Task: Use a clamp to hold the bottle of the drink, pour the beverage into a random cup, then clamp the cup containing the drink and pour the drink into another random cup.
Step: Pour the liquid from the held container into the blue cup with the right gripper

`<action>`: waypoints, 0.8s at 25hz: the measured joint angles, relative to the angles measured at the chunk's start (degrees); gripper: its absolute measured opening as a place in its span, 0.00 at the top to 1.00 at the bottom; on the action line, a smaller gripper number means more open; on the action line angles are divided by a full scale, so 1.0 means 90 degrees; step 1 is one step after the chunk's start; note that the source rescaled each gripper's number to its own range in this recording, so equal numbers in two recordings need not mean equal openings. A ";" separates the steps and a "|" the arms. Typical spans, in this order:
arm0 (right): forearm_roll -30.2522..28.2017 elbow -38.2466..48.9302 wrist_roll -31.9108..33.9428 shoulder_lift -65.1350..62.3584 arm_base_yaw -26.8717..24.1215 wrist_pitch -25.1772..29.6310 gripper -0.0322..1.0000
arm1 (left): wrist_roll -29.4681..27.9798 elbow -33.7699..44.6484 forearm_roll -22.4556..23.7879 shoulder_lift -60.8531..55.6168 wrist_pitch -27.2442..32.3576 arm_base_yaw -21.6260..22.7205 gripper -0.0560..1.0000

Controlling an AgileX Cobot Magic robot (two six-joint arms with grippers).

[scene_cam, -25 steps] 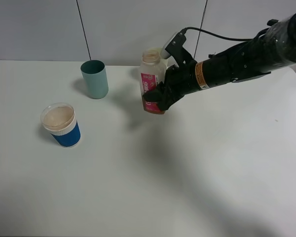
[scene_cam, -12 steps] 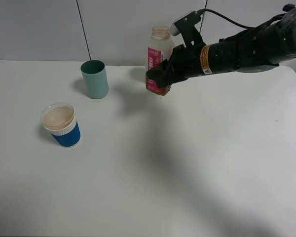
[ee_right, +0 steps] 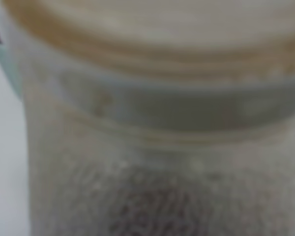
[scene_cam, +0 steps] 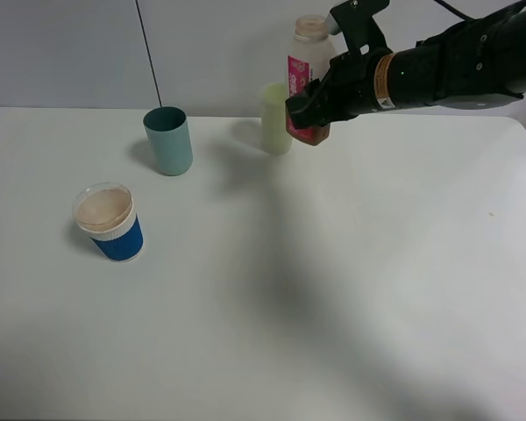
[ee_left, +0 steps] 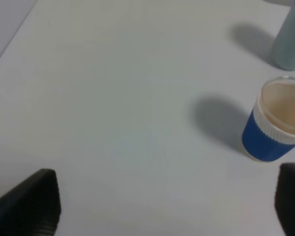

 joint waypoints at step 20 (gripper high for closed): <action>0.0236 0.0000 0.0018 -0.0343 0.0181 0.0991 0.95 | 0.0000 0.0000 0.0000 0.0000 0.0000 0.0000 0.36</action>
